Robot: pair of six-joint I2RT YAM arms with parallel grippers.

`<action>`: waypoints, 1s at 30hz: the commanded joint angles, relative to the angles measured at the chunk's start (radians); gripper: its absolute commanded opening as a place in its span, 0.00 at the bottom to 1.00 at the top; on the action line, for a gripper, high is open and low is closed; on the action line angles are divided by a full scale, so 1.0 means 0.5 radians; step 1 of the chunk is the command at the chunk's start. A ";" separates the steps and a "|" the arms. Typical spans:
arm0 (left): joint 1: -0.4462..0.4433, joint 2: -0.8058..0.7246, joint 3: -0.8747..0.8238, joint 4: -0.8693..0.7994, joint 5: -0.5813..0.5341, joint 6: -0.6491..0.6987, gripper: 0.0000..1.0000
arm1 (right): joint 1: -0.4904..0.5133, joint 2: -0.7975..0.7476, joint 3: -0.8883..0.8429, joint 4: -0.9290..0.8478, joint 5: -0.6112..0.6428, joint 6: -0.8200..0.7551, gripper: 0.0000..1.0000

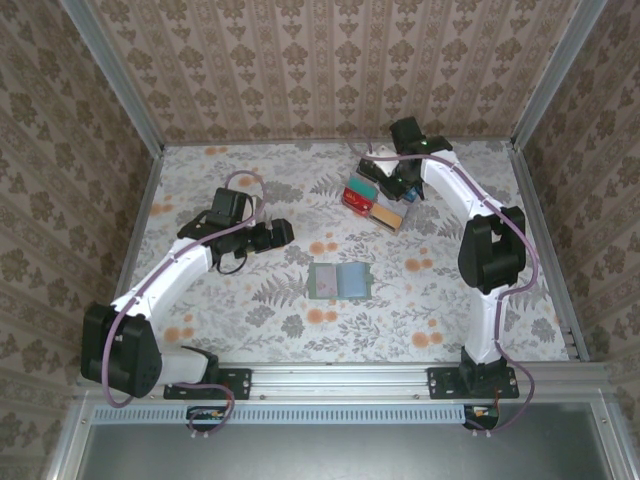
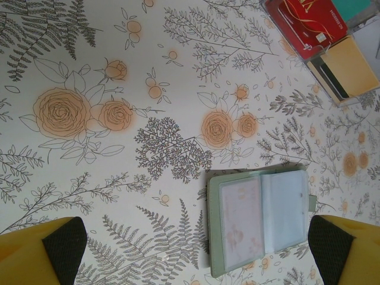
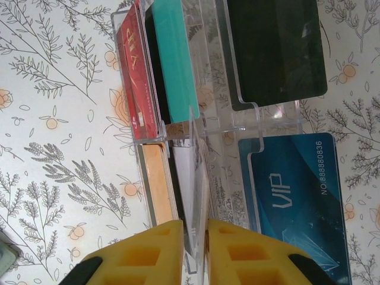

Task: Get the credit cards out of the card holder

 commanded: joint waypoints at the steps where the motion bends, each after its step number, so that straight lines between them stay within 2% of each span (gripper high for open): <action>1: 0.011 -0.013 -0.005 -0.009 0.029 -0.016 1.00 | 0.008 0.050 -0.026 0.003 0.057 -0.040 0.16; 11: 0.012 -0.014 -0.009 -0.015 0.026 -0.010 1.00 | 0.008 0.089 -0.024 -0.115 0.090 -0.186 0.07; 30: 0.011 -0.017 -0.014 -0.028 0.029 -0.013 1.00 | 0.007 0.216 0.061 -0.244 0.148 -0.236 0.10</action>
